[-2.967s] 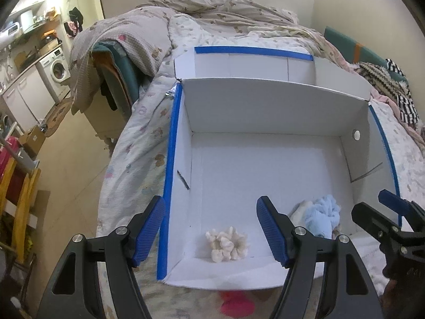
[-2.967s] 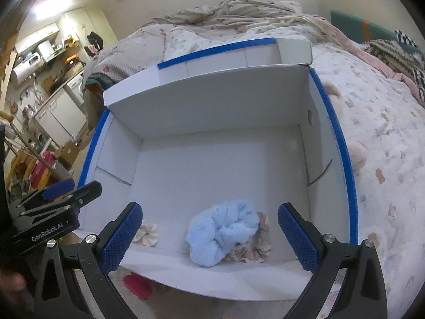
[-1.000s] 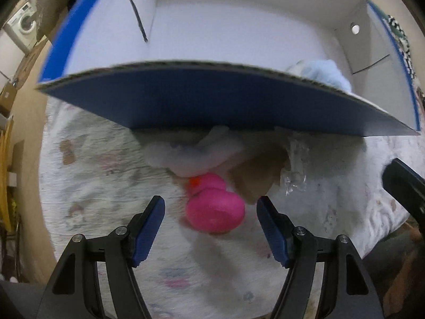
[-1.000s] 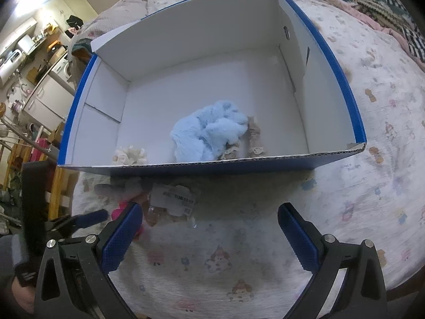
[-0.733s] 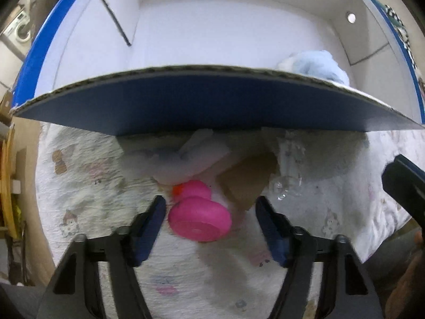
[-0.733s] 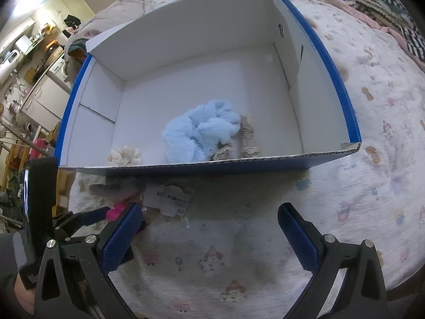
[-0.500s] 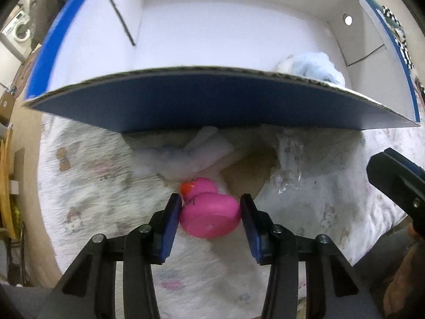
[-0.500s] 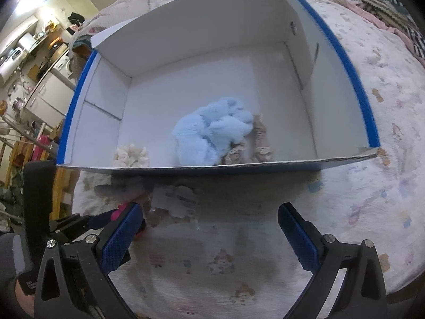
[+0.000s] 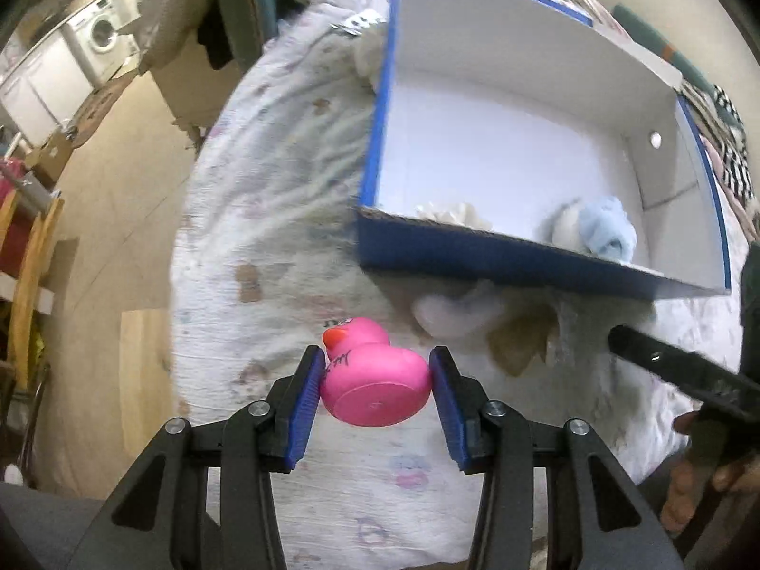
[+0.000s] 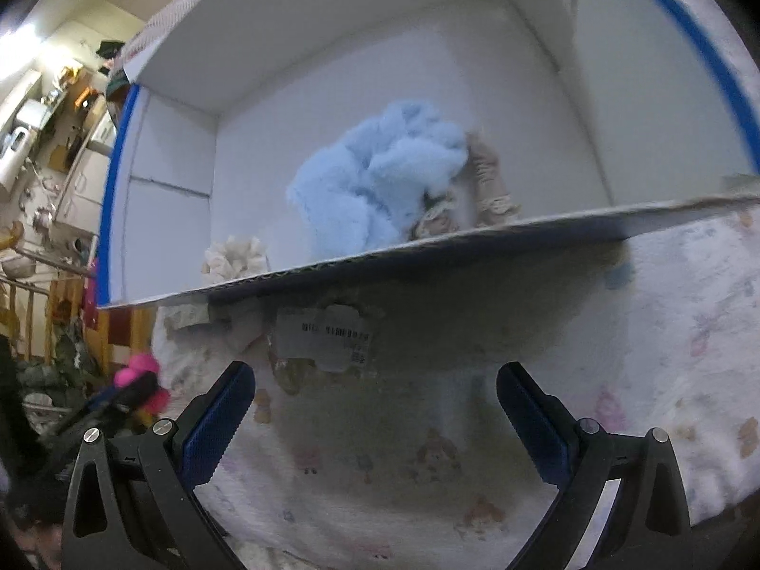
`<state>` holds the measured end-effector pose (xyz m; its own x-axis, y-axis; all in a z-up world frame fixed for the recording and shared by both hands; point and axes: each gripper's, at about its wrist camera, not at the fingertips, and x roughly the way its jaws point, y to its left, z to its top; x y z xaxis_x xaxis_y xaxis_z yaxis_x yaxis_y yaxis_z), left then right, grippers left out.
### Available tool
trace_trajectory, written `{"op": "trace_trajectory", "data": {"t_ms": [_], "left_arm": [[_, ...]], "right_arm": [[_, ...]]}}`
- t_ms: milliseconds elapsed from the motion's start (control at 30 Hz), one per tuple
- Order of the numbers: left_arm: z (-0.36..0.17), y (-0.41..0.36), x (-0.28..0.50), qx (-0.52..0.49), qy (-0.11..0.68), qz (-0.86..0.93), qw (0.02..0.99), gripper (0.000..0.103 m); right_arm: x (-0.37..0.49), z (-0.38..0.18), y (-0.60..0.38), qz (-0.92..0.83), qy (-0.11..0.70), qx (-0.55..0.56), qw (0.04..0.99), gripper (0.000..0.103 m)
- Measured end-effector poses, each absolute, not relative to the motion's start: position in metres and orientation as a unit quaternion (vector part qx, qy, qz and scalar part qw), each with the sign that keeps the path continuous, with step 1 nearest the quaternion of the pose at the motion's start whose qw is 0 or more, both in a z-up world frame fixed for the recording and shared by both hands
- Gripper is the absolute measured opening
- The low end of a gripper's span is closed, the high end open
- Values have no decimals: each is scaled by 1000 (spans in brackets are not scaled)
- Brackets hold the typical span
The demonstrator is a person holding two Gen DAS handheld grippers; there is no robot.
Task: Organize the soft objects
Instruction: 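Lower the left gripper to the pink rubber duck on the bed and grasp it, then grasp the clear plastic packet with the right gripper while the left holds the duck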
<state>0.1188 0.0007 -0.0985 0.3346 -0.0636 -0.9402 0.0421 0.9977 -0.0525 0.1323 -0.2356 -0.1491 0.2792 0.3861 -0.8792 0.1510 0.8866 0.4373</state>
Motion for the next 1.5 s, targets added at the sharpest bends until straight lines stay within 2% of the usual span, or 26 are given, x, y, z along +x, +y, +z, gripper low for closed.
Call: {"op": "trace_trajectory", "data": {"t_ms": [333,367,400,467,533,567,600,700,1000,1233,1400,1500], "left_arm": [[-101,0,121,-6,570,-34,821,42],[-101,1,121,-5,570,-33,821,42],[-102,1,122,-4,570,-31,821,42],[-103,1,123,-4,572,-27,820,42],[-105,0,125,-3,572,-25,820,42],[-105,-1,125,-1,572,-24,820,42],[-106,-2,125,1,572,-23,820,42],[-108,-3,126,5,572,-22,820,42],[-111,-3,125,13,572,-17,820,42],[-110,-6,122,20,568,-16,822,42],[-113,-4,122,25,570,-11,821,42],[-115,-2,123,25,573,-7,819,42]], "right_arm": [[155,-171,-182,92,603,184,771,103],[154,-172,-183,89,599,182,774,98],[154,-172,-182,87,596,180,778,86],[154,-172,-181,87,596,174,779,74],[153,-173,-179,88,602,166,776,53],[152,-173,-178,90,603,162,776,38],[152,-173,-176,97,602,162,776,29],[145,-162,-176,101,582,144,794,20],[121,-139,-214,112,553,201,801,20],[118,-164,-220,91,601,222,763,22],[116,-170,-230,82,603,251,753,31],[114,-169,-234,76,598,259,755,33]]}}
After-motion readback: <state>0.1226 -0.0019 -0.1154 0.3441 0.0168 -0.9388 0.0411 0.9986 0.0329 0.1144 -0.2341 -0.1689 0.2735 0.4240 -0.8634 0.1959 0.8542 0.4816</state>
